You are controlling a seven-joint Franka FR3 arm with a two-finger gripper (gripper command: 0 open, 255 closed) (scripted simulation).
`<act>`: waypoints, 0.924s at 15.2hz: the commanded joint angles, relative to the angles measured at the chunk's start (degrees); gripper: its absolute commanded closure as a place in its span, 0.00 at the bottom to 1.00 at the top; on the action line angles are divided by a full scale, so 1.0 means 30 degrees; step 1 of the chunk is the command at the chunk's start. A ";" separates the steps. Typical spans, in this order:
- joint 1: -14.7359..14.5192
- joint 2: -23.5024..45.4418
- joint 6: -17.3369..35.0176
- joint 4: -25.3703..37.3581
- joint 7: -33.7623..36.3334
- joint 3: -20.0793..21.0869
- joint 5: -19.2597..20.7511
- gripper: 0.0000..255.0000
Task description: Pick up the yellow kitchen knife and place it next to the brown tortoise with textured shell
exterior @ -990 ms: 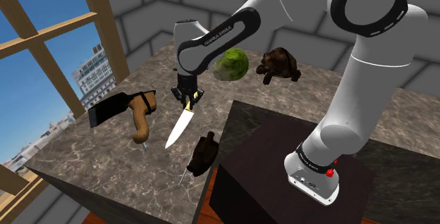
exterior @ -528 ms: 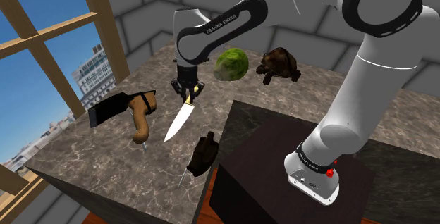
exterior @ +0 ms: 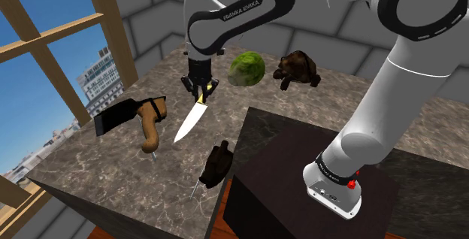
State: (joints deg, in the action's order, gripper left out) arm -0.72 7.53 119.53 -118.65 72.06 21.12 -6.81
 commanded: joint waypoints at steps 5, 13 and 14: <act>0.0078 -0.0731 -0.1495 0.0793 0.0001 0.0006 -0.0193 1.00; 0.0154 -0.1469 -0.3450 0.2049 0.0071 -0.0016 -0.0364 1.00; 0.0162 -0.1543 -0.3696 0.2225 0.0084 -0.0020 -0.0379 1.00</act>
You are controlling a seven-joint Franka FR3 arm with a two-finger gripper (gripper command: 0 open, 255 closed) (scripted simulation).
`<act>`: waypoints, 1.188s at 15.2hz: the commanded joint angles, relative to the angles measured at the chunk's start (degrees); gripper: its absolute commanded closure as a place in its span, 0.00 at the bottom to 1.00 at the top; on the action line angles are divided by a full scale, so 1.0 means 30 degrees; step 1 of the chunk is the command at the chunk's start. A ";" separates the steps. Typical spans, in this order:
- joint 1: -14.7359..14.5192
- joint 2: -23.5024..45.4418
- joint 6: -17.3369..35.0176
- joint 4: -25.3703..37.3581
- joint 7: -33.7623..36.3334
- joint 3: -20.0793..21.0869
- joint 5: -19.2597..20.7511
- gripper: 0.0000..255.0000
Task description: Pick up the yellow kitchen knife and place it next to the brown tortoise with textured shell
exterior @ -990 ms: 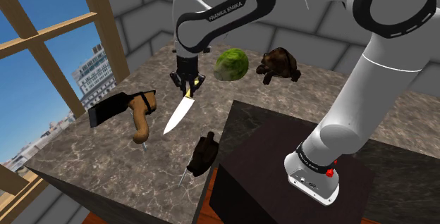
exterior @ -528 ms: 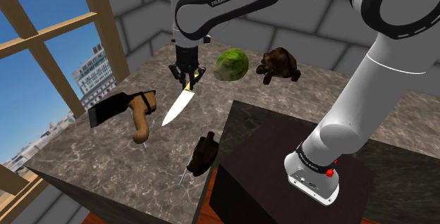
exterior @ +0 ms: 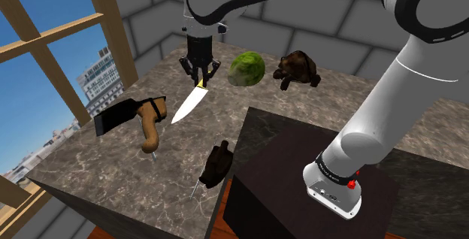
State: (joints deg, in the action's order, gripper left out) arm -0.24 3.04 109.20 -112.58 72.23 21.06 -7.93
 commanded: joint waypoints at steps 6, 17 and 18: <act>0.0045 -0.0405 -0.1735 0.1348 0.0131 -0.0027 -0.0071 1.00; 0.1584 -0.5524 -0.2194 -0.3696 -0.3925 -0.2091 -0.0977 1.00; 0.1732 -0.6012 -0.2258 -0.4179 -0.4364 -0.2366 -0.0965 1.00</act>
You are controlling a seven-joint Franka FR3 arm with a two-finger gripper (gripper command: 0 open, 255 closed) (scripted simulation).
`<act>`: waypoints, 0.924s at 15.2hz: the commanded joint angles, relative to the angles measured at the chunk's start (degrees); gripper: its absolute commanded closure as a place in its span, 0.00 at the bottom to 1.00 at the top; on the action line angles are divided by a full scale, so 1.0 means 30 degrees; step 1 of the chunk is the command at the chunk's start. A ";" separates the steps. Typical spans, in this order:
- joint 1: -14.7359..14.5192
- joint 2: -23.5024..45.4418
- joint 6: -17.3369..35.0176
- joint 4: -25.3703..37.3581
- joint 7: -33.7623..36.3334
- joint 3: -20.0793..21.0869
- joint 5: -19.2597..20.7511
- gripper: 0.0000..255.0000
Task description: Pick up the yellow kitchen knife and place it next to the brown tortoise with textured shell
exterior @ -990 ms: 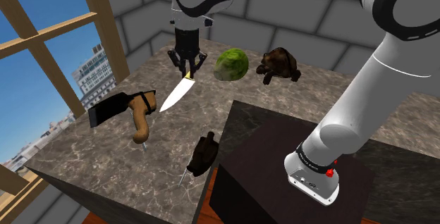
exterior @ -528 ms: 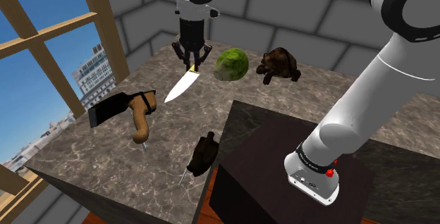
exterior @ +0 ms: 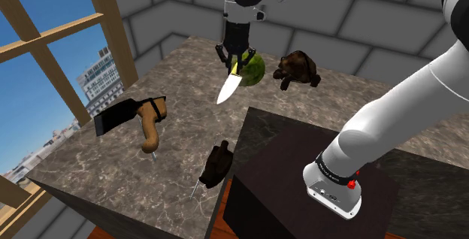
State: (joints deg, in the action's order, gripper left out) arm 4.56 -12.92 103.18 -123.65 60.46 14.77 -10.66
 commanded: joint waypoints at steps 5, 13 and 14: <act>0.0895 -0.2907 -0.0658 -0.2590 -0.2600 -0.1748 0.0327 1.00; 0.2393 -0.5597 -0.1431 -0.4881 -0.6026 -0.4362 0.1880 1.00; 0.2612 -0.5847 -0.1523 -0.5072 -0.6463 -0.4704 0.2136 1.00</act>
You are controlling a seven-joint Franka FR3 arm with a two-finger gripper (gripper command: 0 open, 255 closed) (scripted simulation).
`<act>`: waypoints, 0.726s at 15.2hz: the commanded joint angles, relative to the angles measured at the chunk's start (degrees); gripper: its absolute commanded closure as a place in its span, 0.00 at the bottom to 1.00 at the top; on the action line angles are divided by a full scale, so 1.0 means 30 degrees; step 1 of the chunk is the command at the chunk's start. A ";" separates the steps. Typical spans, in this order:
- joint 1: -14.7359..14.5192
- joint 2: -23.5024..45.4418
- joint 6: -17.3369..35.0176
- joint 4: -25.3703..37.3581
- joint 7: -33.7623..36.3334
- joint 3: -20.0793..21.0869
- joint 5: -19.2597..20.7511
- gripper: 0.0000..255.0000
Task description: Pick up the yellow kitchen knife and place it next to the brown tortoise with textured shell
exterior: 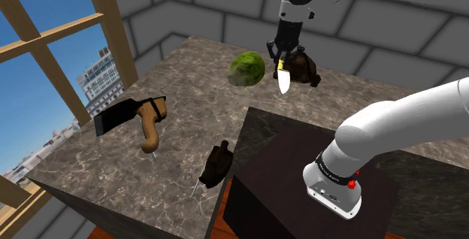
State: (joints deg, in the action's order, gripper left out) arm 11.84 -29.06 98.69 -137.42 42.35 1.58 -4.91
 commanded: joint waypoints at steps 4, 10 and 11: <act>0.1079 -0.1251 -0.0351 -0.1029 -0.2188 -0.1728 0.1345 1.00; 0.2467 -0.1709 -0.0652 -0.1188 -0.4902 -0.3947 0.3177 1.00; 0.2693 -0.1698 -0.0675 -0.1138 -0.5363 -0.4325 0.3481 1.00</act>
State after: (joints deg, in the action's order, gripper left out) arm 19.28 -34.33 96.73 -141.11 27.69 -10.30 4.63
